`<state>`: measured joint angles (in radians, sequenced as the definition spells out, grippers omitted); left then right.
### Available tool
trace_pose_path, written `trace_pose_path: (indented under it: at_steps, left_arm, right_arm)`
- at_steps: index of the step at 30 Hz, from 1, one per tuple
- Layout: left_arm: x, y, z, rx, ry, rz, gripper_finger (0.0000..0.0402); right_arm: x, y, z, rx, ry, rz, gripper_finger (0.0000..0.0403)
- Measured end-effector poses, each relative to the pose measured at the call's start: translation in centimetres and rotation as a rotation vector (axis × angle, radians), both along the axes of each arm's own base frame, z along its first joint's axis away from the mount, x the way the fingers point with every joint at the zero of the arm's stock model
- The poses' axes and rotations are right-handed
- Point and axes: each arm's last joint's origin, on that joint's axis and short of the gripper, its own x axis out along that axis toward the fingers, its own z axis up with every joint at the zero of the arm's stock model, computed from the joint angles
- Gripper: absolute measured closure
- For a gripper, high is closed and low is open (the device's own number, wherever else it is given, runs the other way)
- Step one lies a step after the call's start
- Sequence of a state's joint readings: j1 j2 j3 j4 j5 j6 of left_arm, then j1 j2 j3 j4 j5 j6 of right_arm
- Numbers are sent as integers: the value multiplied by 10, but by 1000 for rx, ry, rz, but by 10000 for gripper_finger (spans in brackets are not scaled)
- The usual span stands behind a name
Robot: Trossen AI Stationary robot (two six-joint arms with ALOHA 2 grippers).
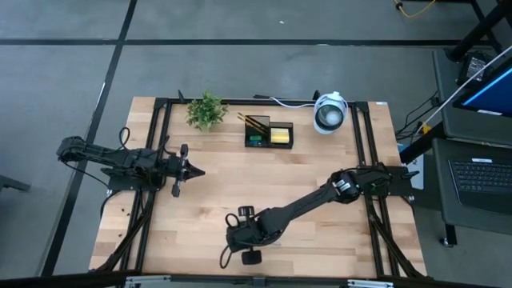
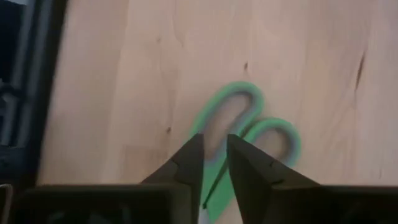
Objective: Pick and place office supplies into organizer
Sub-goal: Put the green scissor into the black organizer
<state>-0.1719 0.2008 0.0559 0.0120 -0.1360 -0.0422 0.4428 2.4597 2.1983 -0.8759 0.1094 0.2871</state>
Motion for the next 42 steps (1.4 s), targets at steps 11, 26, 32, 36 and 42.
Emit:
trace_pose_path:
  at_steps: [11,26,32,36,42]
  left_arm:
    - [0,0,0,0,2,0,396]
    - [0,0,-2,-15,18,2,396]
    - [0,0,-2,-19,24,3,400]
    - [0,0,-2,-19,24,3,398]
    - [0,0,-2,-19,24,3,394]
  right_arm:
    - [7,-17,-5,26,15,-100,251]
    - [12,-20,-33,37,72,-181,240]
    - [14,-23,-45,48,106,-212,240]
    - [13,-23,-46,30,115,-182,240]
    - [10,-25,-49,-26,148,-81,261]
